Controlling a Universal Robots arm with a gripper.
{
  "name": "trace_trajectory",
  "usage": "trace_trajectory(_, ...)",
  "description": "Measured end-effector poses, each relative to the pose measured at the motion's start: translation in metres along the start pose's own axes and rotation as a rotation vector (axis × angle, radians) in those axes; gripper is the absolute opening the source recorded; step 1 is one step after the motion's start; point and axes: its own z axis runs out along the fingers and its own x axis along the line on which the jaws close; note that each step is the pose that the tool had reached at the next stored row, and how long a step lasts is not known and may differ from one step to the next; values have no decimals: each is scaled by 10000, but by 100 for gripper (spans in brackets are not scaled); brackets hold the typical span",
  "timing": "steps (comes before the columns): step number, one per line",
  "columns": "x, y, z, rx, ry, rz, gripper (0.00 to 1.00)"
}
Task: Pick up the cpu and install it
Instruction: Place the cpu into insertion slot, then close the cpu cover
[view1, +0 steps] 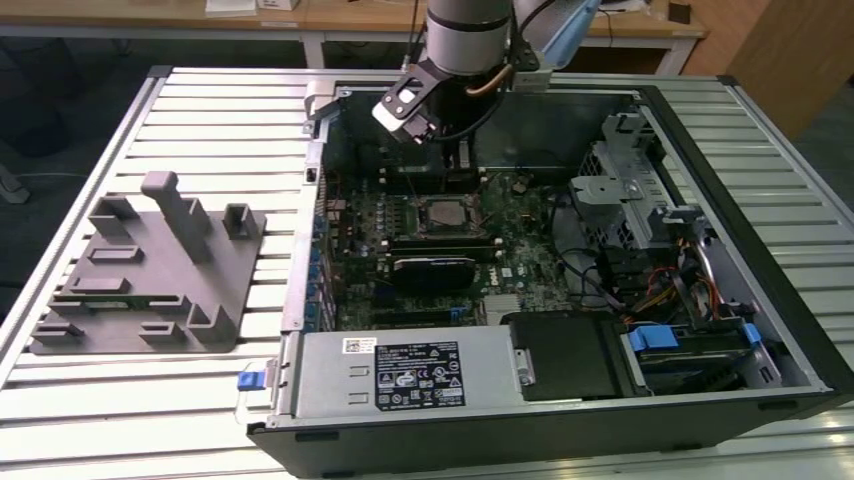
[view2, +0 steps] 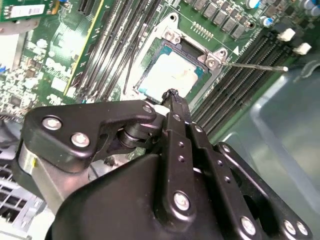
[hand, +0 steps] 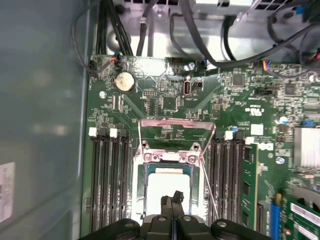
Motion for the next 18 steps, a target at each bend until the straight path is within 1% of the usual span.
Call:
trace_trajectory(2,0,1,-25,-7,-1,0,11)
trace_trajectory(5,0,1,-25,-21,-2,1,11)
trace_trajectory(13,0,1,-29,-22,-3,1,11)
trace_trajectory(16,0,1,-54,-23,-1,1,11)
trace_trajectory(17,-1,2,-83,-22,-3,0,11)
trace_trajectory(18,-1,2,-96,-22,-2,1,11)
